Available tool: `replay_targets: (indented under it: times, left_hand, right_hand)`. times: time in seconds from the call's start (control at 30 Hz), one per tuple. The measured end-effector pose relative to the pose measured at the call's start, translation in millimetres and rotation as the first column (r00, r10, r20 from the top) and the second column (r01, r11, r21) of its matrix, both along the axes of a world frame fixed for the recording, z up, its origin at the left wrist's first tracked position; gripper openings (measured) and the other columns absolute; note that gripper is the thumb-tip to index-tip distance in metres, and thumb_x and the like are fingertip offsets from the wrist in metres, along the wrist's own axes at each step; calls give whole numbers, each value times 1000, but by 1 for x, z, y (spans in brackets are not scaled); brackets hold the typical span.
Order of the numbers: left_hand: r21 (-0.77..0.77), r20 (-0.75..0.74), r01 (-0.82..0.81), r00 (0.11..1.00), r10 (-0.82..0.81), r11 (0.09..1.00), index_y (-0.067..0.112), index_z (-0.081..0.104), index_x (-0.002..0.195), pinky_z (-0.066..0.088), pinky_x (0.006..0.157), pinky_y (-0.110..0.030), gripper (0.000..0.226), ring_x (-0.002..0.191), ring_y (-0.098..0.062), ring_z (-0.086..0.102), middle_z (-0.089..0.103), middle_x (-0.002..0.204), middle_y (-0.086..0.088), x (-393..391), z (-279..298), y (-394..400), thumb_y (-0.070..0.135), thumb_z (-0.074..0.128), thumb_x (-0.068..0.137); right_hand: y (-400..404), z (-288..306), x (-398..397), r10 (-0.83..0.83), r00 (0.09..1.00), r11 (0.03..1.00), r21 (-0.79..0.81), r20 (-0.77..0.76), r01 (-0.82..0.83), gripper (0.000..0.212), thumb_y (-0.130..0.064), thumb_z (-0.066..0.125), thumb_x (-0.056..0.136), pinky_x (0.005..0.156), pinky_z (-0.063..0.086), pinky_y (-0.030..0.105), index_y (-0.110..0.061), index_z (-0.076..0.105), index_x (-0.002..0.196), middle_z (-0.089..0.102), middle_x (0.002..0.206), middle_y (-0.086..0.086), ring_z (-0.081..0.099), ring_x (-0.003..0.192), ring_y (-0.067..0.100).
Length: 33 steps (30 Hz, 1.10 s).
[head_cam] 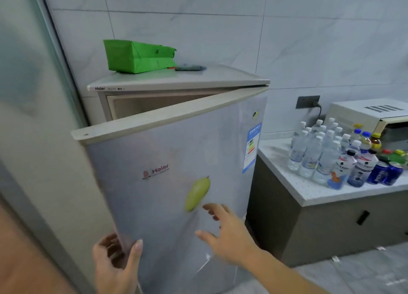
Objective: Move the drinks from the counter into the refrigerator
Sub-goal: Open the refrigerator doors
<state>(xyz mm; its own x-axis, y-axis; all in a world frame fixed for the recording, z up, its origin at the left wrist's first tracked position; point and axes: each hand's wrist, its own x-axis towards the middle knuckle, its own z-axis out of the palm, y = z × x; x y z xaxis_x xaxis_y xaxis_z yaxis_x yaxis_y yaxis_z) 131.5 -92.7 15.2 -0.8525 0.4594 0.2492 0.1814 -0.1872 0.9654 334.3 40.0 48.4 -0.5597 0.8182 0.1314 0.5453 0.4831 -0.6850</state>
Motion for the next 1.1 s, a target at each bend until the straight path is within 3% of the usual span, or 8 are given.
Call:
replay_targets:
  times: [0.1,0.2,0.3,0.33,0.47,0.67,0.9,1.1]
  left_hand:
    - [-2,-27,34,999,-35,999,20,51,105,48,60,-9,55,63,1,60,67,81,21,75,-1,-43,16,73,55]
    - [-71,93,120,989,-114,990,2,50,114,48,53,-8,70,62,-13,58,61,91,-17,138,-2,-71,7,69,47]
    - [-145,311,452,866,-393,880,-5,55,96,48,41,-12,40,68,-25,53,59,84,-16,187,0,-83,-8,76,62]
    - [-170,316,539,823,-472,825,-4,58,84,46,38,-17,13,65,-24,51,58,77,-11,206,2,-91,-8,69,79]
    - [-354,154,673,727,-669,649,27,70,97,56,63,-21,26,77,-10,69,70,92,8,277,-21,-87,8,78,81]
    - [-279,-216,524,782,-584,805,41,66,109,52,54,-17,51,65,-3,64,68,95,12,352,-31,-55,-1,73,80]
    - [-292,-140,602,742,-656,743,56,56,107,55,72,-20,43,98,-3,60,62,108,22,381,-25,7,18,69,89]
    - [-248,-147,617,738,-659,747,54,55,111,54,72,-16,40,100,-4,60,60,111,24,411,-24,92,22,67,91]
  right_hand:
    - [-41,-16,49,33,998,999,-31,-51,-34,72,-69,66,73,95,41,15,-46,39,136,44,125,-23,46,109,-7]
    - [-86,-34,106,23,995,997,-77,-93,-31,77,-77,66,64,96,43,16,-55,36,132,39,122,-33,44,111,-14]
    - [-120,-45,164,3,991,997,-75,-133,-13,83,-89,63,55,94,43,16,-68,28,127,35,125,-42,41,118,-18]
    - [-128,-47,182,-14,988,997,-75,-154,3,86,-91,62,54,95,43,16,-69,27,129,33,127,-43,40,120,-18]
    - [-144,-52,248,-216,944,970,-161,-248,180,97,-85,70,55,95,46,21,-65,20,136,34,132,-43,43,122,-15]
    - [-108,-50,330,-534,767,845,-265,-357,465,72,-70,66,66,88,49,23,-44,39,128,56,119,-22,57,109,2]
    - [-5,-55,405,-702,605,710,-297,-376,639,57,-55,66,84,98,50,42,-28,46,130,54,125,-5,55,114,15]
    - [93,-41,450,-708,612,705,-297,-353,644,23,-52,60,90,63,46,26,-40,49,106,65,99,-11,63,90,7]
